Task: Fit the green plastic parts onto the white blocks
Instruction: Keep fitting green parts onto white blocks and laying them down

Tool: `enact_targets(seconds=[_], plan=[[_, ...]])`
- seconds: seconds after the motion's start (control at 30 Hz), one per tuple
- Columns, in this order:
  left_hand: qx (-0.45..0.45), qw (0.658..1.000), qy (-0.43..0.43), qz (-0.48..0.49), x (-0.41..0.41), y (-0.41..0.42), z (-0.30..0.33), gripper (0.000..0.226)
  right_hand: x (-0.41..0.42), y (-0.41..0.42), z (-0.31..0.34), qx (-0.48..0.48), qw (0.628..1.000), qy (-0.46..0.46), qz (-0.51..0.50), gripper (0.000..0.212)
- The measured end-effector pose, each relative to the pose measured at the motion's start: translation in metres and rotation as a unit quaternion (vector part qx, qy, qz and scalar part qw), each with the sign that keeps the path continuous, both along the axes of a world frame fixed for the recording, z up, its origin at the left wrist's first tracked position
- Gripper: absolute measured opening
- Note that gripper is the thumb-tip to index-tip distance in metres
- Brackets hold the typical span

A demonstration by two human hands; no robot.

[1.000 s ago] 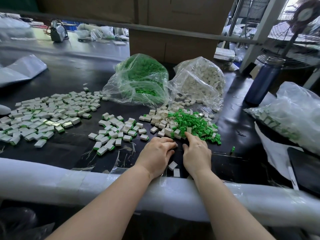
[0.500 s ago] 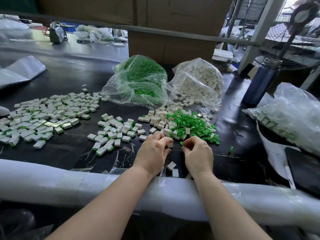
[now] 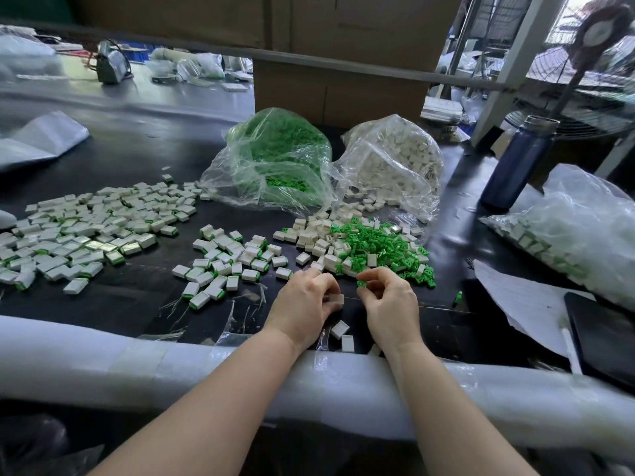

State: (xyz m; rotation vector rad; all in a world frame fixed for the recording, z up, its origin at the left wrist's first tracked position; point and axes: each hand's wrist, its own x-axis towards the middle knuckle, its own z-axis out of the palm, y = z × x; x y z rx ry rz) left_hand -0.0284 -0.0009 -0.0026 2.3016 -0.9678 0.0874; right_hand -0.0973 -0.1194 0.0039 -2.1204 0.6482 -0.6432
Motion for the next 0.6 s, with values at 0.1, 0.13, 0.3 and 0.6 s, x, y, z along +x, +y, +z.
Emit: enact_targets(seconds=[0.1,0.13,0.3,0.6], plan=[[-0.073,0.996,0.055,-0.015,0.0000,0.0030,0.0038,0.019,-0.0015,0.0012,0.0015,0.031,0.998,-0.041,0.038,0.019],[-0.091,0.993,0.079,-0.017,0.0004,0.0037,0.0051,0.022,-0.0016,0.0012,0.0018,0.043,0.997,-0.050,0.048,0.020],[-0.146,0.974,0.175,-0.016,0.0021,0.0051,0.0077,0.016,-0.0024,0.0014,0.0031,0.091,0.991,-0.075,0.070,0.019],[-0.231,0.939,0.254,-0.004,0.0043,0.0087,0.0065,0.023,-0.0047,0.0024,0.0073,0.149,0.977,-0.096,0.118,0.019]])
